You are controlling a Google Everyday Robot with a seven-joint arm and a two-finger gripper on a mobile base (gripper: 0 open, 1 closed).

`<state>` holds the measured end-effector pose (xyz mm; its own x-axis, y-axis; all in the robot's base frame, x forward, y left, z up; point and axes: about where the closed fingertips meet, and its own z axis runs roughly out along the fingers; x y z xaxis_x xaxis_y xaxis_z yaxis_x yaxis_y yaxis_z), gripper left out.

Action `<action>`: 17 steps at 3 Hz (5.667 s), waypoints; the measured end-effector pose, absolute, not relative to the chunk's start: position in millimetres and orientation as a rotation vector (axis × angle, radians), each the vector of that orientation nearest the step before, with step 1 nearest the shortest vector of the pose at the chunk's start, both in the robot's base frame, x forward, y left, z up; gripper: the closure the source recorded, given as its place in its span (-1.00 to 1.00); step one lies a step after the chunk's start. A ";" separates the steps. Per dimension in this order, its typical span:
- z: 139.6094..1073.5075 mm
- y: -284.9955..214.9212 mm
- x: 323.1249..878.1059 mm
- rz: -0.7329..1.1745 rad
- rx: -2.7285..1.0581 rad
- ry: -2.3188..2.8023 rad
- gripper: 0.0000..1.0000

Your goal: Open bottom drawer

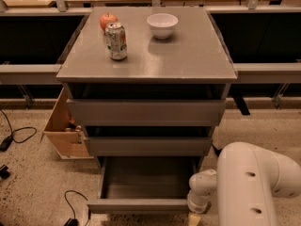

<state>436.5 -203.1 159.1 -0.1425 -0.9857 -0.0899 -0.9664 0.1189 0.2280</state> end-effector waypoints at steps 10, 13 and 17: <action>157.6 -215.0 381.8 -0.527 1.847 -2.253 1.00; 154.2 -211.6 350.7 -0.660 1.788 -2.222 1.00; 157.4 -212.0 349.2 -0.692 1.769 -2.219 0.20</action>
Offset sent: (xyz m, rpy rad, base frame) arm -0.2330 -0.0667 0.0517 -0.1474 0.3845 -0.2737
